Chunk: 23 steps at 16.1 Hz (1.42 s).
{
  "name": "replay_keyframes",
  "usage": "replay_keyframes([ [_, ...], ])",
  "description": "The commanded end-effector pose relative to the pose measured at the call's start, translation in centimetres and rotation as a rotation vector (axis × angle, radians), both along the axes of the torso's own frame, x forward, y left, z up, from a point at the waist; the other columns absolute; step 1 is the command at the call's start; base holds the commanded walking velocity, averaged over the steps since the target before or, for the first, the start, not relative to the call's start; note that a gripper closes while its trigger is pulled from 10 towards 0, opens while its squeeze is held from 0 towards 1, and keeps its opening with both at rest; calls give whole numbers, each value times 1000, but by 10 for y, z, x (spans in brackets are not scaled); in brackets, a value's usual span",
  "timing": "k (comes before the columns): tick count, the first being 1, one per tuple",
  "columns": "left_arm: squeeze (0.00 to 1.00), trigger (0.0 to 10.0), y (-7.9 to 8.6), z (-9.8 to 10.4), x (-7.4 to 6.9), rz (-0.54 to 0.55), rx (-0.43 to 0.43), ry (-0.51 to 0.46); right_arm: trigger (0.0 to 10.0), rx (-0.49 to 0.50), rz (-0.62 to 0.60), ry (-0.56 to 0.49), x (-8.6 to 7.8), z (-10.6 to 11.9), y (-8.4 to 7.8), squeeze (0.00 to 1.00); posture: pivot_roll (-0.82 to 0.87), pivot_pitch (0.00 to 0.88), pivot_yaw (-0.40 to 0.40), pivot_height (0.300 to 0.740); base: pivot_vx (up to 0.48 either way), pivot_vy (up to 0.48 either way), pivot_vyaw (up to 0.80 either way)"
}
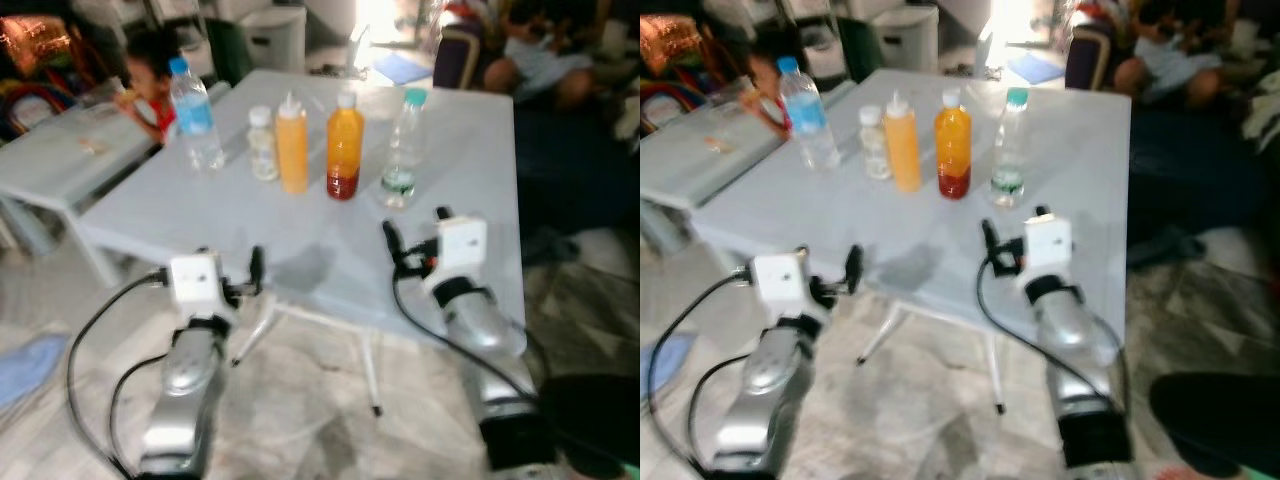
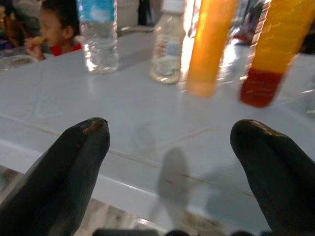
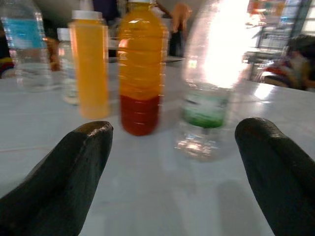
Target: Restocking fridge
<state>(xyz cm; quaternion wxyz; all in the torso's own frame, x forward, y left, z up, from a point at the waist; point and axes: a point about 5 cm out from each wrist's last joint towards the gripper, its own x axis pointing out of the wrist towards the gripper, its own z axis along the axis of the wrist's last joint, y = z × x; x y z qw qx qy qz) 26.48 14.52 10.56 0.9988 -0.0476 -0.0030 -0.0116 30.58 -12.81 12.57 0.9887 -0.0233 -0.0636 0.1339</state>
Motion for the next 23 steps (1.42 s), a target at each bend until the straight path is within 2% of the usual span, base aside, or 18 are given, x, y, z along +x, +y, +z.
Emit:
replay_keyframes([
  [1, 0, 10000, -4, 1, 1, -11, 1, -4, 10000, -8, -11, -4, 1, 2, -6, 0, -75, 62, 21, 740, 352, 0, -719],
  [7, 0, 10000, -5, 5, 6, -14, 7, -18, 10000, -19, 10, -17, 2, 3, -1, 0, -72, 67, 11, 740, 324, 0, 0],
  [12, 0, 10000, 1, 4, 3, 12, 28, -17, 10000, -68, 43, -76, 6, 12, 4, 0, -67, 79, 12, 740, 0, 0, 0],
  [14, 0, 10000, 2, 4, 1, 23, 28, -15, 10000, -85, 63, -137, 11, 26, 8, 0, -64, 84, 15, 740, 0, 0, 0],
  [16, 0, 10000, 1, 3, 0, 18, 30, -9, 10000, -69, 91, -145, 18, 38, 8, 0, -64, 84, 15, 740, 0, 0, 0],
  [20, 0, 10000, 3, 5, 2, 28, 14, -10, 10000, -61, 77, -202, 38, 70, 0, 0, -56, 84, 25, 740, 0, 0, 0],
  [22, 0, 10000, 4, 5, 2, 31, 23, -12, 10000, -62, 67, -208, 42, 76, -1, 0, -53, 84, 27, 740, 0, 0, 0],
  [23, 0, 10000, 5, 5, 1, 37, 40, -13, 10000, -64, 59, -225, 48, 87, -2, 0, -47, 86, 33, 740, 0, 0, 0],
])
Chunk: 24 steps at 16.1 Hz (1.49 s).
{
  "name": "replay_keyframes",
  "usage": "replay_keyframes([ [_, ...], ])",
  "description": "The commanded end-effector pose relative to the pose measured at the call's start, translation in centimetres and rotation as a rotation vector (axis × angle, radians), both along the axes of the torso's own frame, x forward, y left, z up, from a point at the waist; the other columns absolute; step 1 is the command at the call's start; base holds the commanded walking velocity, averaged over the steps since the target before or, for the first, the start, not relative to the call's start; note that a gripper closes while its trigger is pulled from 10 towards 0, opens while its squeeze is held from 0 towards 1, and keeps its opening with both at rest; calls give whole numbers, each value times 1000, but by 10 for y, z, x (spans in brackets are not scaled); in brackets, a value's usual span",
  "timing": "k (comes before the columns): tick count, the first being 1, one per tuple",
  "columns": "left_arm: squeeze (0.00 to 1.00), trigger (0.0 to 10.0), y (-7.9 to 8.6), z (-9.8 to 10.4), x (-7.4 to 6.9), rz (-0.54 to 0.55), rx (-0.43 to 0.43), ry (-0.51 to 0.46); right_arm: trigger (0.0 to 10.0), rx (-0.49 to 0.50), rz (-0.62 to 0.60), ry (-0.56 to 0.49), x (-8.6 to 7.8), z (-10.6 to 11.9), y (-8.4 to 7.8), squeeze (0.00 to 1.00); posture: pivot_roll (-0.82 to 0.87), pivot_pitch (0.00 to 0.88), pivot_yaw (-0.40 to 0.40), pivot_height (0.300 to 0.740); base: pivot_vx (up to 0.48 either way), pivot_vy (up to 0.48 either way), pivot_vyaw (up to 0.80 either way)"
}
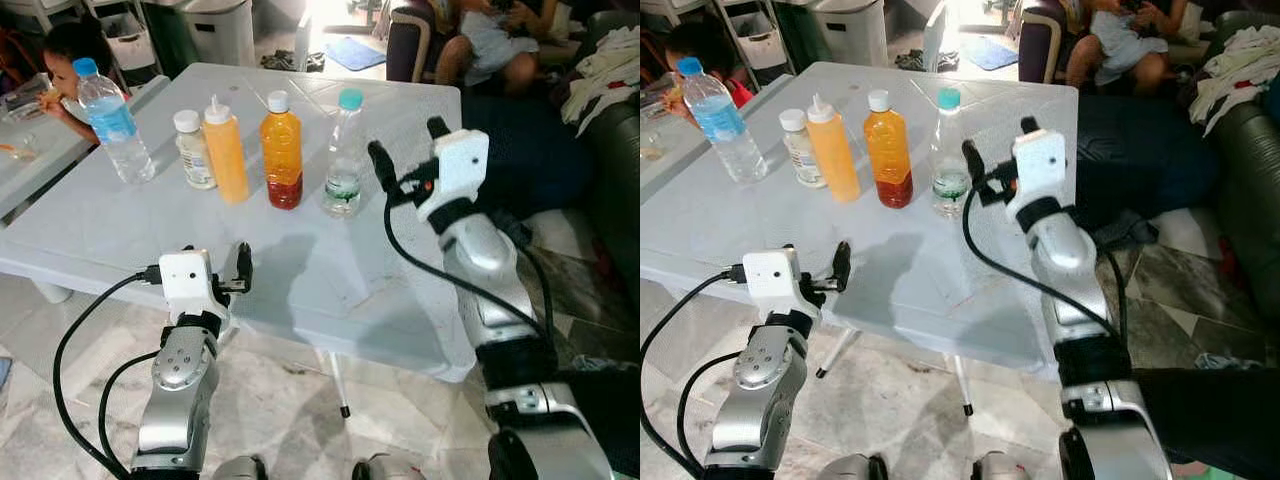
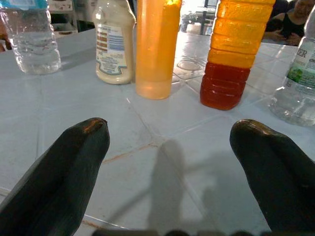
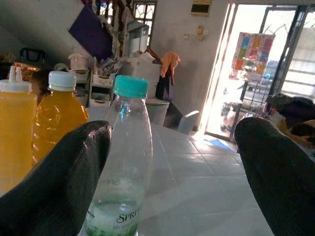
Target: Restocking fridge
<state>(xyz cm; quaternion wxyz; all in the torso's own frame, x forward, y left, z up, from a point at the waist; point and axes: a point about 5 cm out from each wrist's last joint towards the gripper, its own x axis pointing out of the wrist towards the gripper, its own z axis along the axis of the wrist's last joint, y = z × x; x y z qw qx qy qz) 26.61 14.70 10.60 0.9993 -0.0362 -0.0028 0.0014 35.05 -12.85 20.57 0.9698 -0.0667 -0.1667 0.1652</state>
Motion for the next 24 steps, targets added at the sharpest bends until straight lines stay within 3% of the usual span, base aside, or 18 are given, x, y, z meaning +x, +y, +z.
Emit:
replay_keyframes([
  [1, 0, 10000, 3, 4, -1, 10, 18, -13, 10000, -5, 4, -17, 6, 13, 1, 0, -42, 89, 35, 740, 0, 0, 0],
  [3, 0, 10000, 4, 4, -2, 6, 19, -11, 10000, -18, -2, -18, 16, 21, 9, 0, -30, 91, 39, 740, 0, 0, 0],
  [4, 0, 10000, 4, 5, -2, 5, 21, -11, 10000, 12, 52, -28, 18, 25, 15, 0, -30, 91, 39, 740, 0, 0, 0],
  [8, 0, 10000, 5, 6, -3, 7, 31, -12, 10000, 65, 68, -14, 25, 34, 21, 0, -12, 92, 39, 740, 0, 0, 0],
  [11, 0, 10000, 6, 6, -3, 6, 36, -10, 10000, 43, 70, -29, 31, 38, 22, 0, -8, 90, 40, 740, 0, 0, 0],
  [12, 0, 10000, 6, 6, -3, 5, 39, -10, 9216, 38, 75, -18, 34, 38, 24, 0, -8, 90, 41, 740, 0, 0, 0],
  [13, 0, 10000, 6, 6, -2, 4, 41, -10, 1412, 32, 85, -11, 35, 39, 26, 0, -8, 88, 41, 740, 0, 0, 0],
  [14, 0, 10000, 6, 6, -2, 3, 43, -10, 0, 25, 94, -9, 36, 40, 29, 0, -8, 88, 41, 740, 0, 0, 0],
  [24, 0, 10000, 5, 5, 0, 1, 43, -4, 0, -12, 37, 40, 48, 39, 27, 0, -11, 82, 39, 740, 0, 0, 0],
])
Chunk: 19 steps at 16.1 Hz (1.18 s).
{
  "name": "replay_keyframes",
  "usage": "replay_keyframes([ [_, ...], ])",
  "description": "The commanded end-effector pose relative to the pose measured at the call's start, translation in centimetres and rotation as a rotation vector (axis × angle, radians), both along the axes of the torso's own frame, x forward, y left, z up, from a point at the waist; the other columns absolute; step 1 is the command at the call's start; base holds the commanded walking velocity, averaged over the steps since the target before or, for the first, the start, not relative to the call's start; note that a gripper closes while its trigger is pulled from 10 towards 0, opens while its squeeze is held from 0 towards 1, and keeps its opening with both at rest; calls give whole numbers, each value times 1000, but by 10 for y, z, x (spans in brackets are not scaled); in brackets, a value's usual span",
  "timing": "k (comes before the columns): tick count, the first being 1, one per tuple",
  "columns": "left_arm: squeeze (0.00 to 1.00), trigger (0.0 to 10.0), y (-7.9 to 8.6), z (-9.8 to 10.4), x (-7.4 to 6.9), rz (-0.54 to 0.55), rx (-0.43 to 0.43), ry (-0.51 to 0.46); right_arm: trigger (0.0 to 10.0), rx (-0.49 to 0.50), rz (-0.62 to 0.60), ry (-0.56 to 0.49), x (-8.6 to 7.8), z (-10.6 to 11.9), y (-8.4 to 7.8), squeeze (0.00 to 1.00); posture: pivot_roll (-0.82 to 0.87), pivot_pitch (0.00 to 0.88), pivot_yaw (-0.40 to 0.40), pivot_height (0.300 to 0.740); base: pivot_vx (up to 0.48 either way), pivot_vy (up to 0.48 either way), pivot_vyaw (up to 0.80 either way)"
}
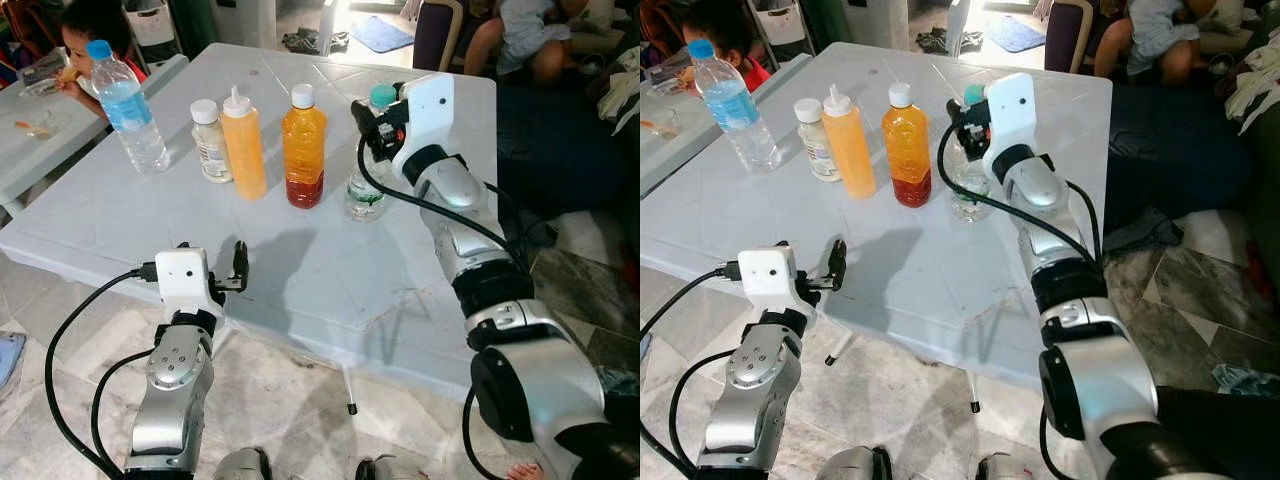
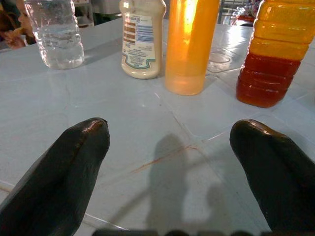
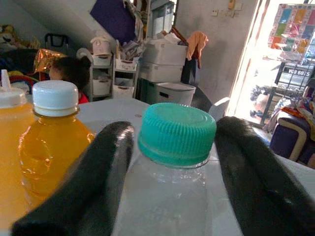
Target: Restocking fridge
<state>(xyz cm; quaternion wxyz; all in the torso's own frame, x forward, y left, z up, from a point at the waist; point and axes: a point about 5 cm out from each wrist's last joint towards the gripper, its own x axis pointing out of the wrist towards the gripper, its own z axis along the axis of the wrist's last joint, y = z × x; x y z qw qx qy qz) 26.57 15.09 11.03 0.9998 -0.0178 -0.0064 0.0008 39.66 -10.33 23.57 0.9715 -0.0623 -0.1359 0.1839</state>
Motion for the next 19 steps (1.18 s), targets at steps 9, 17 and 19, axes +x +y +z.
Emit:
replay_keyframes([
  [9, 0, 10000, 1, -12, -1, 21, -45, 121, 0, 10, -5, -19, -3, 5, 5, 0, -9, 80, 42, 740, 0, 0, 0],
  [17, 0, 10000, 2, -6, 0, 41, -85, 92, 10000, 73, 93, -33, -48, -12, 21, 0, -38, 65, 48, 740, 0, 0, 0],
  [19, 0, 10000, 0, -13, -4, 67, -98, 120, 10000, 69, 98, 4, -56, -25, 16, 0, -43, 45, 41, 740, 0, 368, 0],
])
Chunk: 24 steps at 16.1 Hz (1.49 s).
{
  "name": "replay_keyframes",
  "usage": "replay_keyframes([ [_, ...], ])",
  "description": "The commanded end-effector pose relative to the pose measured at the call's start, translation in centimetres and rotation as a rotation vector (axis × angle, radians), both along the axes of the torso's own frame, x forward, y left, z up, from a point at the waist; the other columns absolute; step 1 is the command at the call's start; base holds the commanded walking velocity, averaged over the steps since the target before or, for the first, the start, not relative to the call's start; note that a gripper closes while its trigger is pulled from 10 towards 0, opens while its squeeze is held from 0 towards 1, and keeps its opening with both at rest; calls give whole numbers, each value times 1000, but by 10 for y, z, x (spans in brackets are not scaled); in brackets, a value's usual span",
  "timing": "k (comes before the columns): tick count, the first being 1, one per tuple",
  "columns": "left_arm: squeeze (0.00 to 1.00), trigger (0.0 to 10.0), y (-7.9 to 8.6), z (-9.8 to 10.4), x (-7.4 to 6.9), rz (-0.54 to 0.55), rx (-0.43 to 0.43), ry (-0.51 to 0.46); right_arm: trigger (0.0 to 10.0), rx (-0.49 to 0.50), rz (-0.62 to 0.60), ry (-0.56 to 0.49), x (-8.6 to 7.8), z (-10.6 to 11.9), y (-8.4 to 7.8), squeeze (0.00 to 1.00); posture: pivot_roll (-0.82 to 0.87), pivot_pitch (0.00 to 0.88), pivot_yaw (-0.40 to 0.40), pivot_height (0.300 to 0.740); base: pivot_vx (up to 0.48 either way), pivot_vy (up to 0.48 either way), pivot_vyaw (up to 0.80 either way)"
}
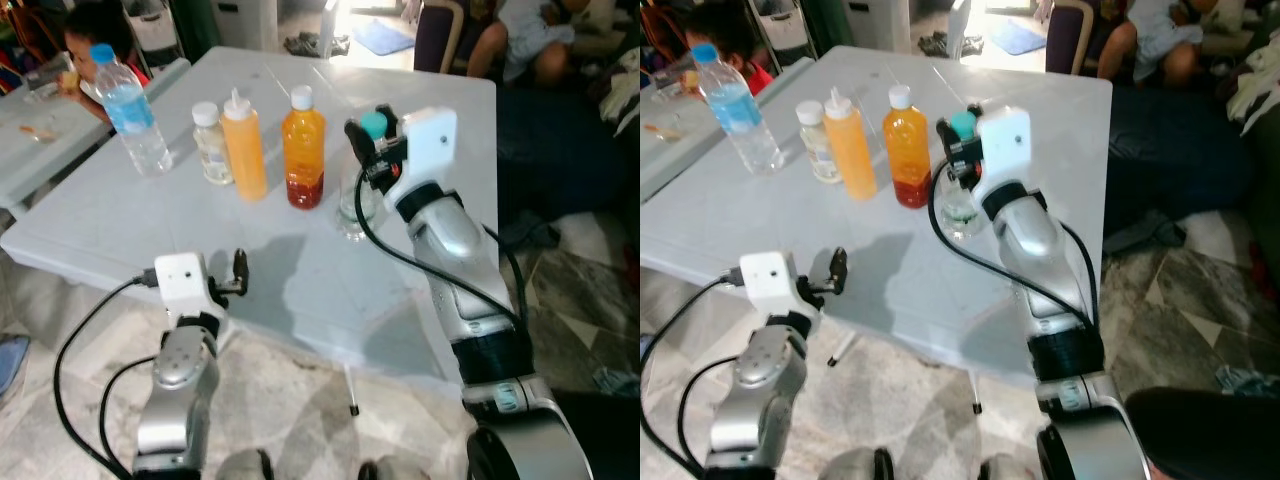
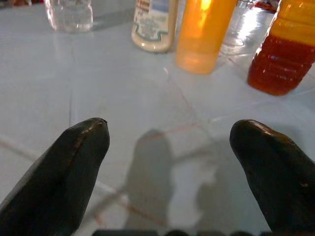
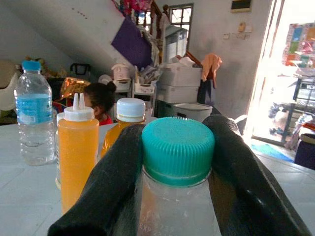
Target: Restocking fridge
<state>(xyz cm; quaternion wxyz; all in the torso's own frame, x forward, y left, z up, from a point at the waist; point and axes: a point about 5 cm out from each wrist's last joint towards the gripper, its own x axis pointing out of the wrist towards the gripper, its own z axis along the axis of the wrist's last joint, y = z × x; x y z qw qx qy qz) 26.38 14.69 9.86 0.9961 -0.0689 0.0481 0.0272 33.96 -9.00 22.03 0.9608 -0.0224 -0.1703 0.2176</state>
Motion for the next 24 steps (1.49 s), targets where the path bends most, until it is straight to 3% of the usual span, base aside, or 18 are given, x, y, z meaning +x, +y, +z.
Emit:
replay_keyframes([
  [1, 0, 10000, 0, -5, -4, 16, 5, 19, 10000, -14, -1, 95, -4, -21, -3, 0, -46, 38, 40, 740, 0, 379, 0],
  [3, 0, 10000, 1, -6, -5, 29, 1, 20, 10000, 5, -19, 126, -14, -33, -13, 0, -46, 25, 37, 740, 0, 368, 0],
  [5, 0, 10000, 12, -5, -4, 75, 3, 16, 10000, 20, -95, 77, -28, -34, -29, 0, -52, 14, 32, 740, 0, 414, 0],
  [8, 0, 10000, 15, -5, -2, 86, 8, 15, 10000, 14, -117, 117, -34, -42, -37, 0, -57, 11, 34, 740, 0, 465, 0],
  [9, 0, 10000, 15, -5, -2, 84, 13, 14, 10000, -26, -81, 133, -37, -47, -35, 0, -58, 11, 36, 740, 0, 472, 0],
  [12, 0, 10000, 15, -8, -4, 83, 19, 23, 10000, 1, -22, 182, -44, -54, -29, 0, -59, 13, 39, 740, 0, 471, 0],
  [15, 0, 10000, 15, -8, -4, 84, 24, 18, 10000, -21, 21, 149, -46, -50, -22, 0, -59, 15, 35, 740, 0, 426, 263],
  [24, 0, 10000, 12, -6, 1, 77, 53, -11, 10000, -14, 118, 130, -49, -45, -12, 0, -59, 5, 32, 740, 0, 0, 785],
])
